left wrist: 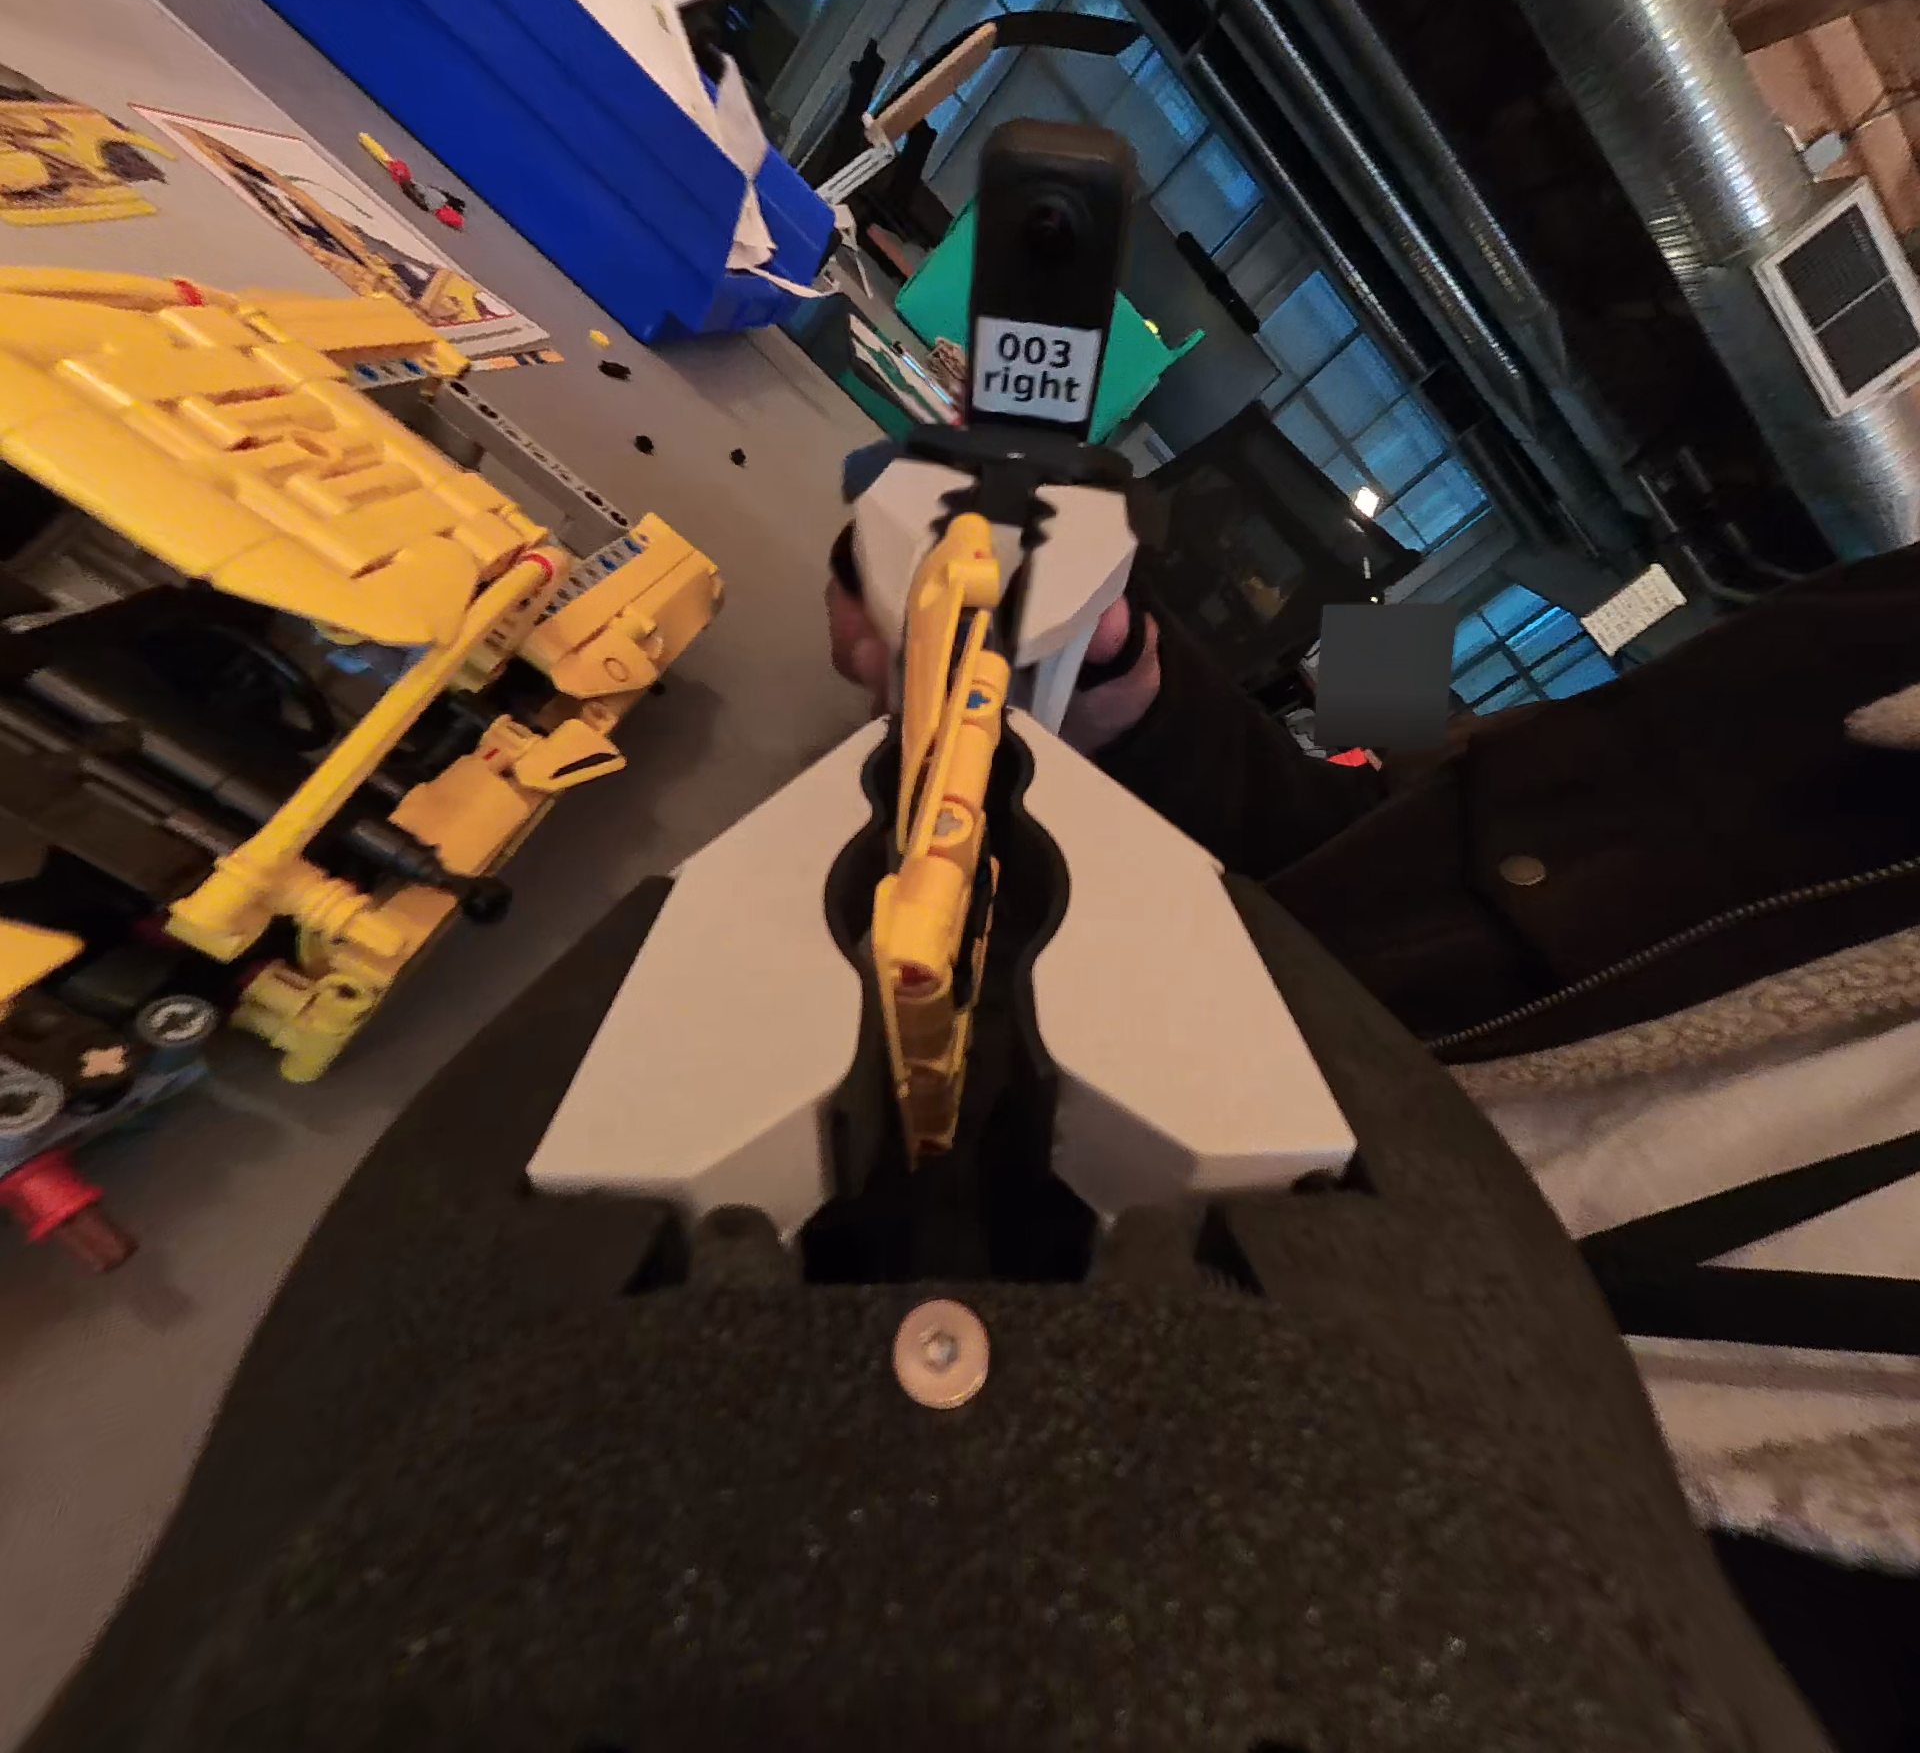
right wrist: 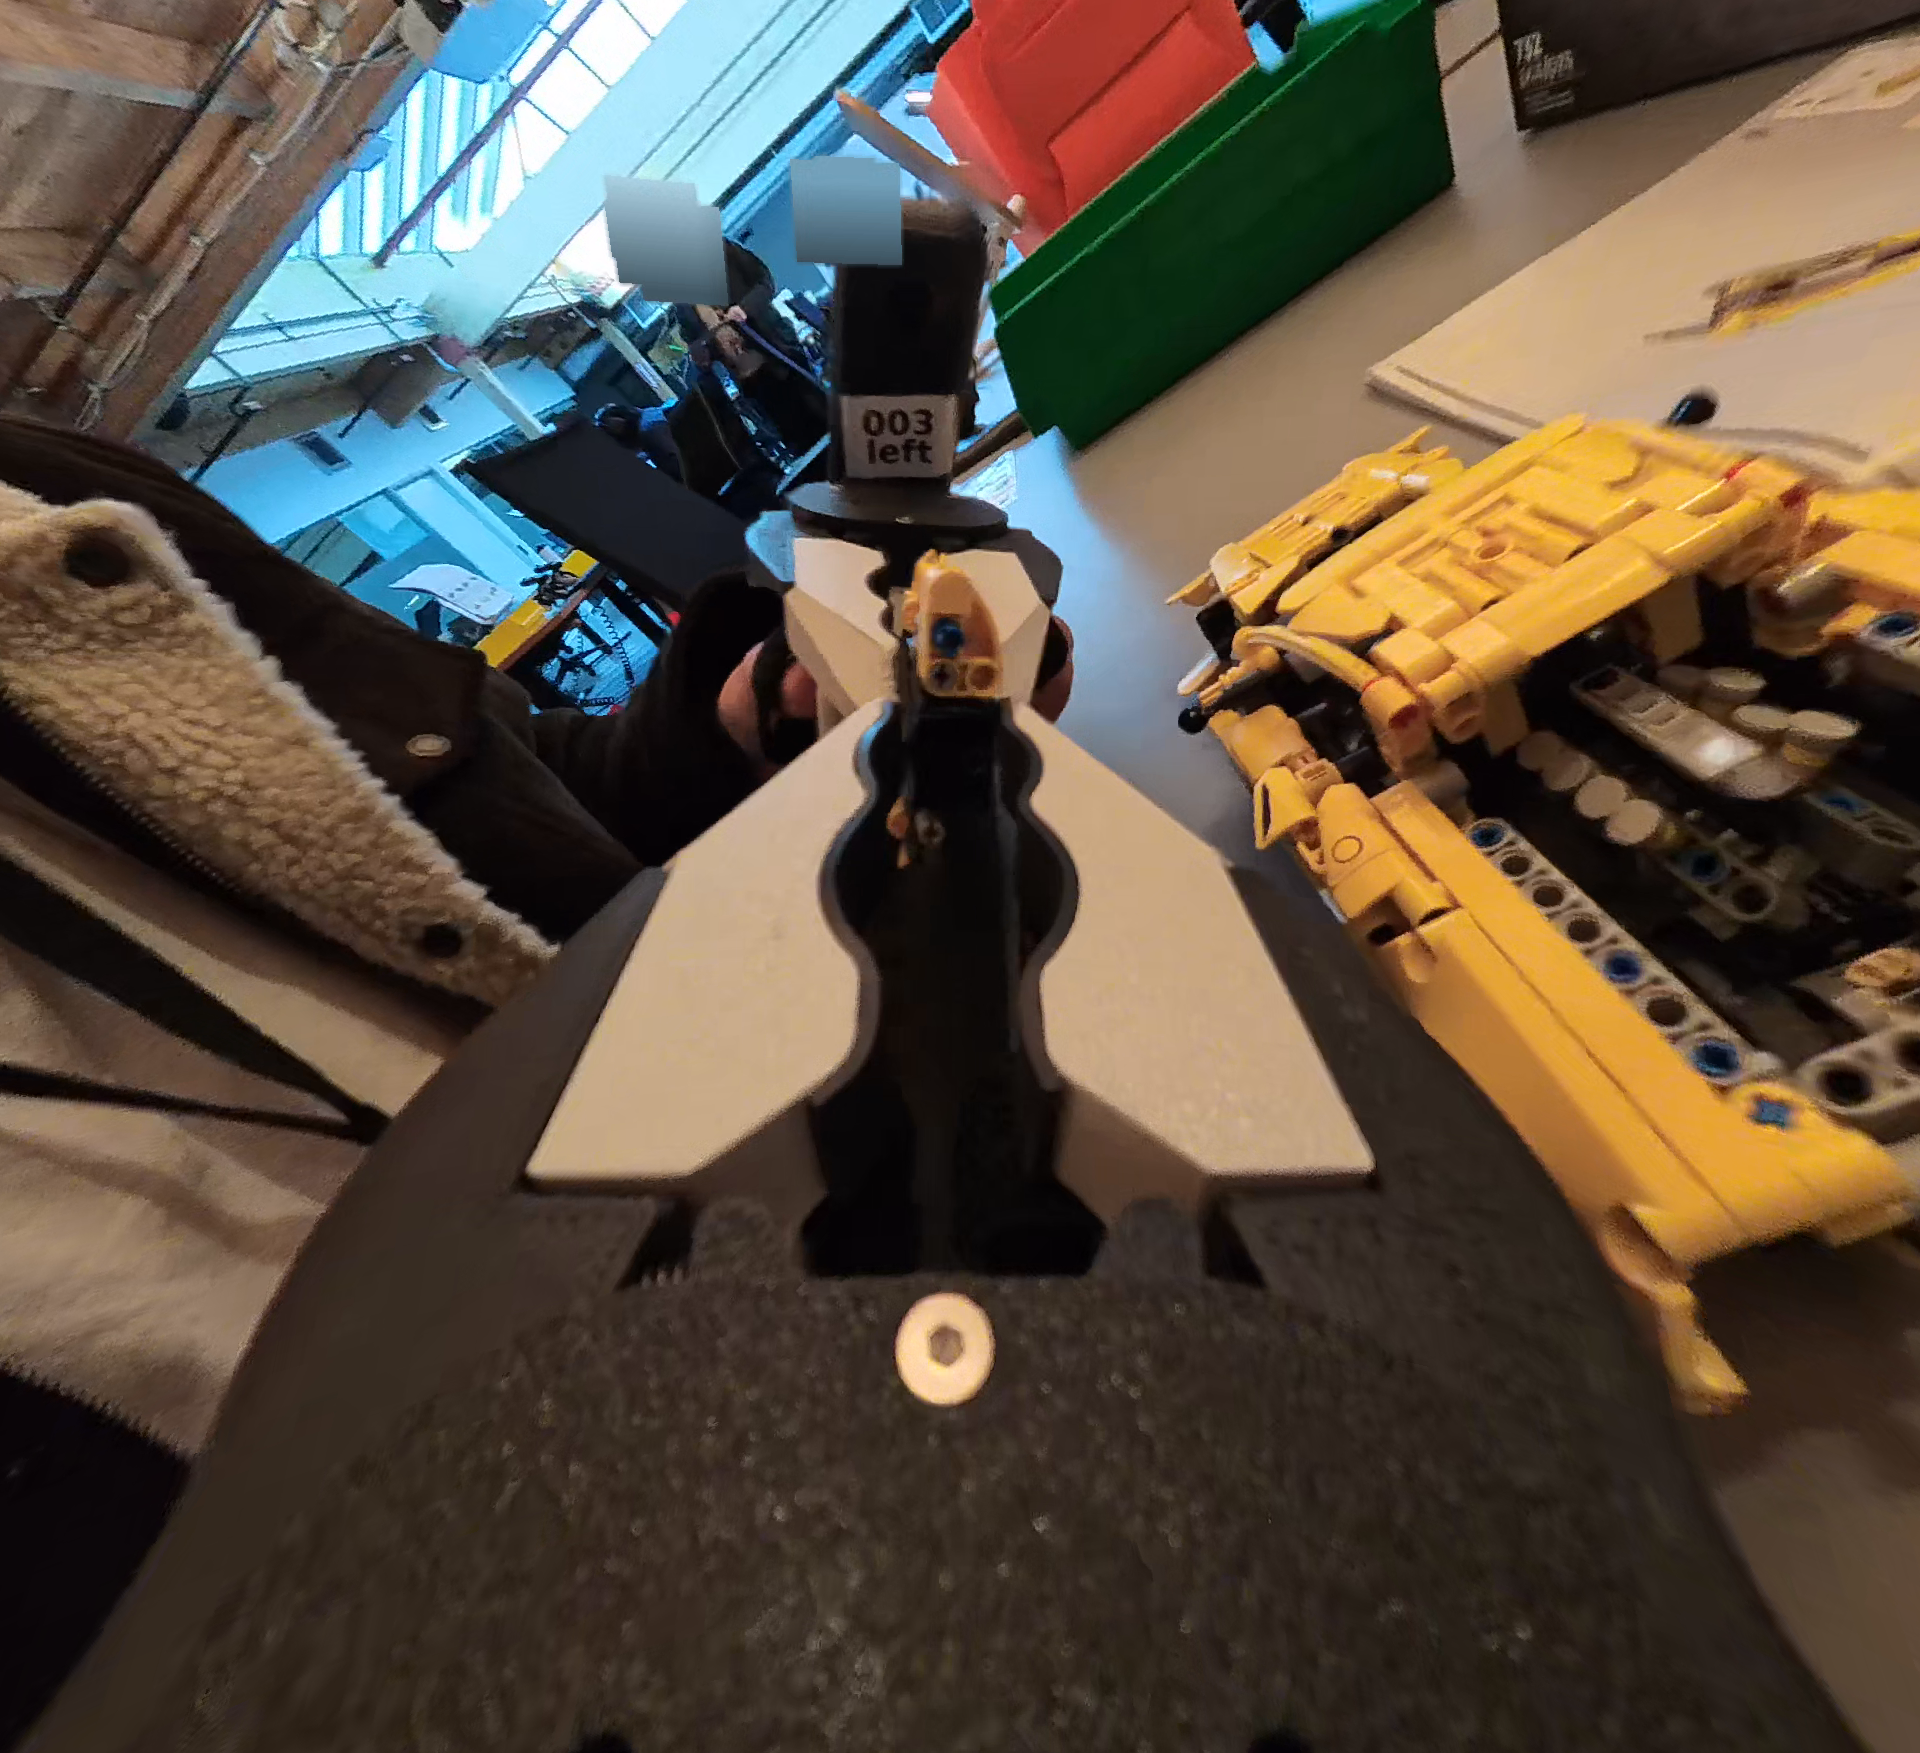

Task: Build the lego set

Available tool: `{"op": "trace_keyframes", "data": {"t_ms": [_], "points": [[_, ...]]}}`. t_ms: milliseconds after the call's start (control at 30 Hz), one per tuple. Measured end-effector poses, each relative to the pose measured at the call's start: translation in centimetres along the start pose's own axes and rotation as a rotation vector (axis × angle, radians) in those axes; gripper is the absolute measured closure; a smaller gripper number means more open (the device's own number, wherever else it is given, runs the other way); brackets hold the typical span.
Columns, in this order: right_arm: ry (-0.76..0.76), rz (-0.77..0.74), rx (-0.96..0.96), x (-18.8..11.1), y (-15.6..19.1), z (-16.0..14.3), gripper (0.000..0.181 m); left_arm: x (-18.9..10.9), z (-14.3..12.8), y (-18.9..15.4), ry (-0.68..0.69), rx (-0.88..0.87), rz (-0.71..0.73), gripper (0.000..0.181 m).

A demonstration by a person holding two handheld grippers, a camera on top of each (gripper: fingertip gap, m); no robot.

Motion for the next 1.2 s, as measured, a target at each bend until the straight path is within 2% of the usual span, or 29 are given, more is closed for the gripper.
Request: {"op": "trace_keyframes", "data": {"t_ms": [67, 133, 167, 233, 333, 600, 733, 767, 833, 967, 1100, 1200], "points": [[0.009, 0.013, -0.077, -1.5, -0.2, 1.0, 0.164, -0.5, 0.2, 0.3, 0.002, -0.002, 0.016, 0.166], [0.214, -0.061, -0.202, -3.2, -1.5, 0.0, 0.163, -0.8, 0.4, 0.4, 0.010, 0.010, 0.021, 0.167], [0.339, -0.103, -0.232, -3.9, -2.3, -1.0, 0.157, -0.9, 0.3, 0.4, 0.036, 0.030, 0.030, 0.167], [0.503, -0.119, -0.195, -4.8, -3.1, -2.9, 0.149, -0.8, 0.0, 0.5, 0.102, 0.093, 0.062, 0.167], [0.592, -0.149, -0.183, -4.8, -3.8, -4.4, 0.151, -0.2, -0.7, 0.2, 0.166, 0.171, 0.081, 0.166], [0.610, -0.091, -0.137, -4.2, -3.7, -4.6, 0.155, -0.1, -0.9, 0.3, 0.174, 0.141, 0.071, 0.167], [0.656, 0.065, -0.211, -3.5, -1.4, -5.9, 0.158, -0.1, -0.8, 0.3, 0.168, 0.139, 0.072, 0.167], [0.658, 0.076, -0.216, -3.3, -1.1, -6.1, 0.154, -0.2, -0.8, 0.4, 0.165, 0.134, 0.071, 0.166], [0.672, 0.028, -0.221, -3.3, -1.5, -6.0, 0.155, -0.2, -0.7, 0.4, 0.156, 0.124, 0.070, 0.167], [0.623, -0.124, -0.084, -3.1, -2.3, -5.1, 0.150, -0.3, -0.5, 0.4, 0.141, 0.115, 0.066, 0.166], [0.640, -0.205, 0.096, -2.3, -1.8, -6.0, 0.151, -0.3, -0.6, 0.4, 0.143, 0.111, 0.064, 0.166], [0.615, -0.268, 0.097, -1.2, -1.3, -6.6, 0.155, -0.3, -0.5, 0.4, 0.139, 0.106, 0.062, 0.167]]}}
Point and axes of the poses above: each gripper's, where its closed fingertips meet, x out along the fingers, z out of its top, y = z × x across the jaws, the point moved 7 cm from there along -x, back along the fingers, and after that the axes turned 14 degrees about -y, right-handed, at the moved point
